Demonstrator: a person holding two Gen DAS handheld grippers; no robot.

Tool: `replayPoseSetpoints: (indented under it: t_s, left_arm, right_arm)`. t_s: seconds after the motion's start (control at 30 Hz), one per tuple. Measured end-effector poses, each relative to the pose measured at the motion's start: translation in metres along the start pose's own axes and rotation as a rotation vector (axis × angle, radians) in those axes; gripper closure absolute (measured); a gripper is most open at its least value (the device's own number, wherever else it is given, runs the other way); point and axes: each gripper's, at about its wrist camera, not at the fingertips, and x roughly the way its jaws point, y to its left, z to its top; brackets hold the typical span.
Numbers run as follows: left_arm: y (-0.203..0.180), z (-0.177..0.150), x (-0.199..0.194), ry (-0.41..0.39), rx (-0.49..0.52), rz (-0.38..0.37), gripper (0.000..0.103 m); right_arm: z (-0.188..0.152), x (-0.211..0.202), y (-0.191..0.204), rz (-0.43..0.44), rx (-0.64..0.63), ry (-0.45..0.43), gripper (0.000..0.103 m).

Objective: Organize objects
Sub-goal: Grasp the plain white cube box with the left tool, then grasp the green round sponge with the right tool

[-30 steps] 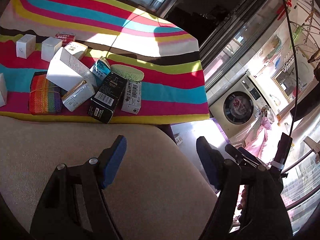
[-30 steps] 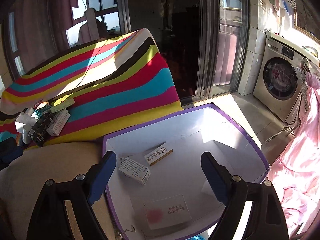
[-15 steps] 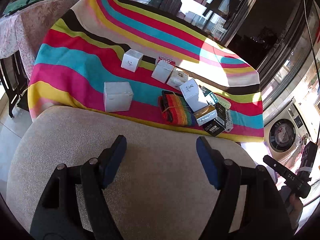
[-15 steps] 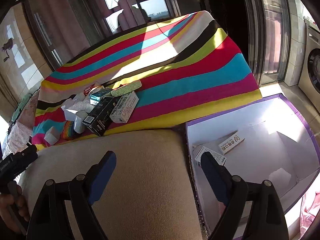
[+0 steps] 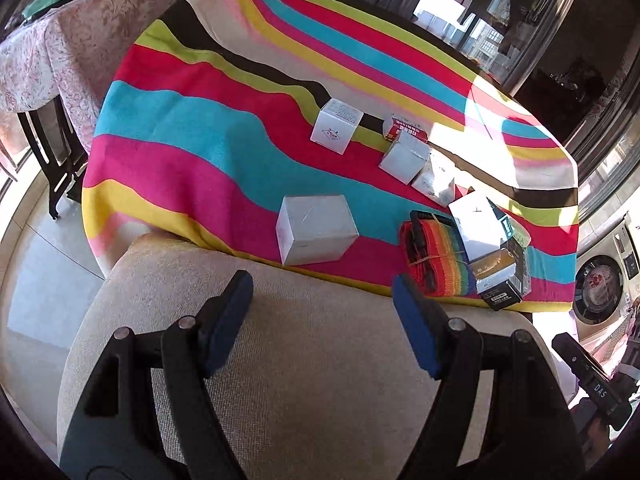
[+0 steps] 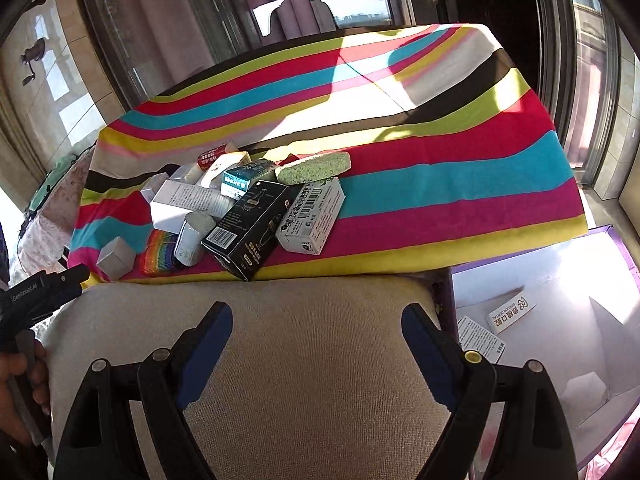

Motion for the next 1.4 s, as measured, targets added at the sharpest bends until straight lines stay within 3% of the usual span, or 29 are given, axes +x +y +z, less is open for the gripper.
replayPoseSetpoints:
  t_s: [0.23,0.27,0.33,0.7,0.83,1.03,1.2,1.4]
  left_arm:
    - [-0.007,0.018,0.030,0.051,0.019,0.067,0.029]
    - [-0.008,0.020,0.033,0.057,0.024,0.075,0.031]
    - [-0.009,0.024,0.043,0.081,0.030,0.093,0.048]
    - [-0.012,0.021,0.045,0.053,0.056,0.088,0.048]
    - [-0.010,0.021,0.045,0.050,0.048,0.075,0.048]
    - [-0.009,0.019,0.043,0.042,0.041,0.067,0.048]
    - [-0.008,0.019,0.043,0.037,0.031,0.054,0.048]
    - [-0.006,0.019,0.043,0.035,0.023,0.042,0.048]
  right_arm:
    - [0.013,0.020,0.003,-0.019,0.003,0.019,0.015]
    - [0.015,0.022,0.003,-0.020,0.005,0.018,0.015]
    - [0.019,0.024,0.003,-0.025,0.013,0.007,0.015]
    - [0.053,0.035,-0.016,0.014,0.136,-0.047,0.015]
    - [0.081,0.044,-0.010,-0.004,0.064,-0.038,0.015]
    - [0.123,0.079,0.006,0.000,-0.061,0.106,0.008]
    - [0.136,0.109,0.021,-0.047,-0.179,0.236,0.008]
    - [0.141,0.128,0.027,-0.076,-0.226,0.285,0.008]
